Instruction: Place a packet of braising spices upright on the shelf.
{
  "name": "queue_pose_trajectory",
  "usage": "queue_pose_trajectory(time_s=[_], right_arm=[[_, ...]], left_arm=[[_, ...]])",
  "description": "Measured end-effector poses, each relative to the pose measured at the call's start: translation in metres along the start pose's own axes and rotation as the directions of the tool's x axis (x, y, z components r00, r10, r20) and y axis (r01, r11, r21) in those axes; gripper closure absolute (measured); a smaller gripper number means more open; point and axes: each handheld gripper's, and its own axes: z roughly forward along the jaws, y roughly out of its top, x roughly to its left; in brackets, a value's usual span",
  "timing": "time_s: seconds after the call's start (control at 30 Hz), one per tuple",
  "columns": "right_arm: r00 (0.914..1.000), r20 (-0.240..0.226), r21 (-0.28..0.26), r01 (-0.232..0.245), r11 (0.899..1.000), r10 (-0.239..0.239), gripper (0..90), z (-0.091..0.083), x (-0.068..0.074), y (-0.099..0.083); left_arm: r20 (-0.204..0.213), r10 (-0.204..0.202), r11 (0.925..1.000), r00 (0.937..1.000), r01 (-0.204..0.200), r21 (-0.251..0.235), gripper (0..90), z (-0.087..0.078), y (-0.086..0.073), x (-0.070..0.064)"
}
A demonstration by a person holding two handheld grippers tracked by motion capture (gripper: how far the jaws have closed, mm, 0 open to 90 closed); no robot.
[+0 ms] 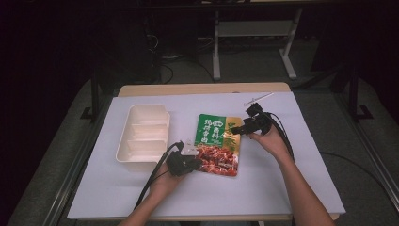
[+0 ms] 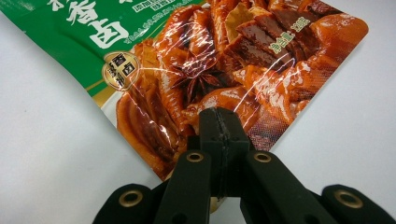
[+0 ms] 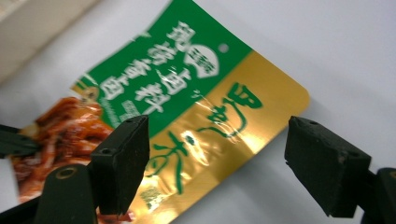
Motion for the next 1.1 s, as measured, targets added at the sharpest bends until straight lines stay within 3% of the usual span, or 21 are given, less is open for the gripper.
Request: queue_pose_trajectory(time_s=[0.2,0.43,0.53,0.67,0.77,1.0,1.1], right_arm=[[0.9991,-0.002,0.021,-0.042,0.999,0.042,22.3,0.012,-0.011,-0.004],[0.9942,-0.052,0.040,-0.092,0.995,0.094,26.1,0.026,-0.017,-0.007],[0.9932,-0.067,0.046,-0.092,0.995,0.095,29.0,0.031,-0.016,-0.008],[0.9937,-0.073,0.026,-0.083,0.996,0.085,36.5,0.031,-0.015,-0.008],[0.9907,-0.105,-0.016,-0.089,0.996,0.087,43.6,0.025,-0.015,-0.009],[0.9874,-0.151,-0.054,-0.056,0.997,0.047,68.3,0.010,-0.006,-0.006],[0.9882,-0.151,-0.066,-0.032,0.997,0.022,79.8,0.006,0.000,-0.005]], left_arm=[[0.002,0.000,1.0000,1.0000,0.000,0.002,89.9,0.000,0.000,0.001],[-0.002,0.000,1.0000,1.0000,0.000,0.001,89.9,0.000,0.000,0.000],[-0.003,0.001,1.0000,1.0000,-0.001,0.003,89.9,0.000,0.000,0.000],[-0.007,0.002,1.0000,1.0000,-0.002,0.002,89.9,0.000,0.000,-0.001],[-0.009,0.006,1.0000,0.9999,-0.006,0.004,89.9,0.000,0.001,-0.001],[-0.015,0.017,0.9997,0.9997,-0.017,0.017,89.9,0.000,0.002,-0.002],[-0.017,0.024,0.9995,0.9996,-0.023,0.023,89.9,0.000,0.003,-0.003]])
